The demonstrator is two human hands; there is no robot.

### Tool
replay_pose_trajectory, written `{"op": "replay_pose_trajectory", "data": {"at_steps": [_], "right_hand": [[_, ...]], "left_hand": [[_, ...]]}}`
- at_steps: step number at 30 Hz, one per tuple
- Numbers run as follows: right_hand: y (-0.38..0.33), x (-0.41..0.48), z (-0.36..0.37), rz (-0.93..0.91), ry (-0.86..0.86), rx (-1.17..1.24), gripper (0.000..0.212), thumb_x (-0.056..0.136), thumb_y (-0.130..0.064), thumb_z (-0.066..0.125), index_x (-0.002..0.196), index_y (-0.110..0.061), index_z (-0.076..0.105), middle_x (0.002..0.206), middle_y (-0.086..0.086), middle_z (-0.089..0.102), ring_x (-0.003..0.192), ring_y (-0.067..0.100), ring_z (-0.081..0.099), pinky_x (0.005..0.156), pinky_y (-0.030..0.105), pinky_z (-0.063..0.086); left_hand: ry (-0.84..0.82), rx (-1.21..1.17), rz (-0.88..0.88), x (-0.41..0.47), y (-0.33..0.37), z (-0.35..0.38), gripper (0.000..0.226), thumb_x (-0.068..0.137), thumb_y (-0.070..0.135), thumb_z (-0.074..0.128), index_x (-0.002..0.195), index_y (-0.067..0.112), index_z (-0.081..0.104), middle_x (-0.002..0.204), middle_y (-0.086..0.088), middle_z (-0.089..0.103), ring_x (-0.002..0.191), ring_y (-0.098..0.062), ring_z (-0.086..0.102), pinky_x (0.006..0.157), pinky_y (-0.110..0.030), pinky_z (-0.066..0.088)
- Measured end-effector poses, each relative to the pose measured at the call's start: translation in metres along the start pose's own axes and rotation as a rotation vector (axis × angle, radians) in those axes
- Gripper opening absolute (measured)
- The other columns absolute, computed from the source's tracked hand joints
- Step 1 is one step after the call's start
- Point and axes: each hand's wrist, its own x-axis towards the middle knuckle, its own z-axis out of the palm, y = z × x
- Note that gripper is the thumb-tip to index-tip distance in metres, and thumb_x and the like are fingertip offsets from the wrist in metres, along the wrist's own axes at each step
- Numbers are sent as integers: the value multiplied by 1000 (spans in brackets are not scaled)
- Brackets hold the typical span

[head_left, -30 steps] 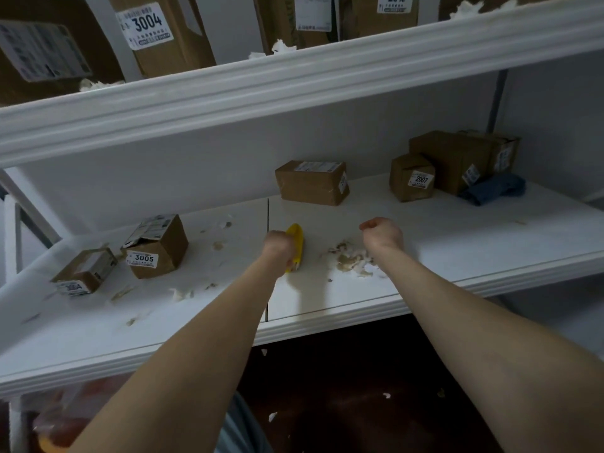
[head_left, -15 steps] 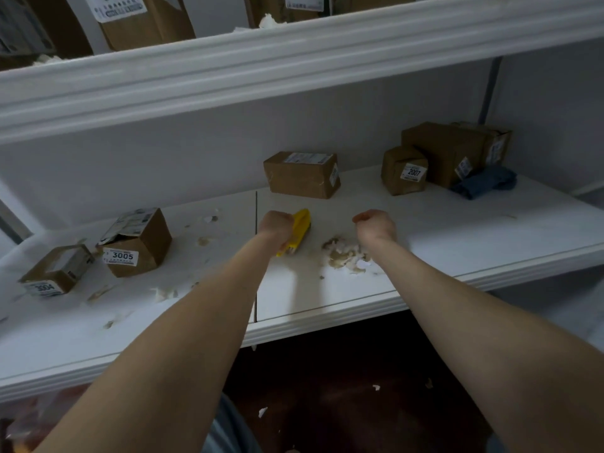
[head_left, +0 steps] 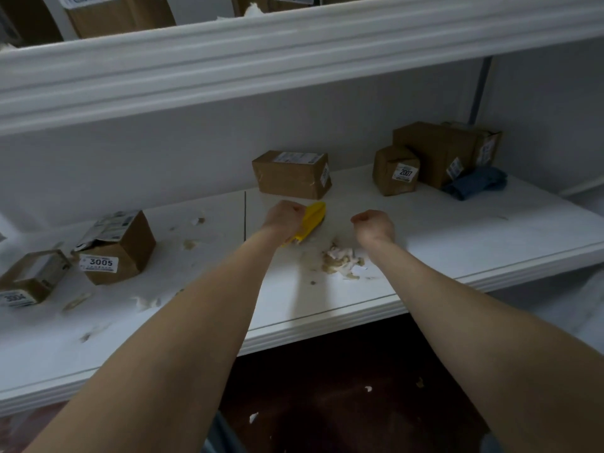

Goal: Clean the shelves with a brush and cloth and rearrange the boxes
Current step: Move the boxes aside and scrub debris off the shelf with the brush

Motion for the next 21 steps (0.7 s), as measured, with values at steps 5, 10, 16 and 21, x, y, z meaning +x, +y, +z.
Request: {"op": "replay_pose_trajectory", "data": {"at_steps": [5, 10, 16, 21], "right_hand": [[8, 6, -3, 13, 4, -36, 30, 96, -22, 49, 116, -11, 67, 127, 13, 62, 117, 32, 56, 92, 31, 45], [11, 1, 0, 16, 0, -25, 28, 96, -22, 47, 113, -14, 68, 124, 12, 63, 115, 33, 57, 86, 28, 44], [10, -5, -9, 8, 13, 41, 28, 95, -21, 49, 114, -14, 68, 124, 12, 63, 114, 33, 57, 91, 33, 46], [15, -5, -14, 33, 19, 40, 28, 95, -21, 49, 114, -14, 68, 123, 11, 64, 113, 32, 58, 90, 33, 47]], "left_hand": [[-133, 58, -7, 6, 6, 14, 25, 99, 23, 40, 77, 18, 50, 56, -2, 40, 41, -14, 33, 38, -16, 25], [-346, 35, 37, -5, 13, 7, 24, 100, 28, 42, 119, 32, 56, 53, -2, 43, 30, -10, 31, 35, -12, 26], [-118, -49, 53, -10, 4, -2, 37, 100, 28, 42, 126, 8, 58, 112, -24, 64, 73, -24, 66, 40, -14, 35], [-116, 80, 48, -18, 3, 9, 29, 101, 27, 39, 118, 21, 62, 104, -15, 66, 75, -23, 64, 50, -20, 40]]}}
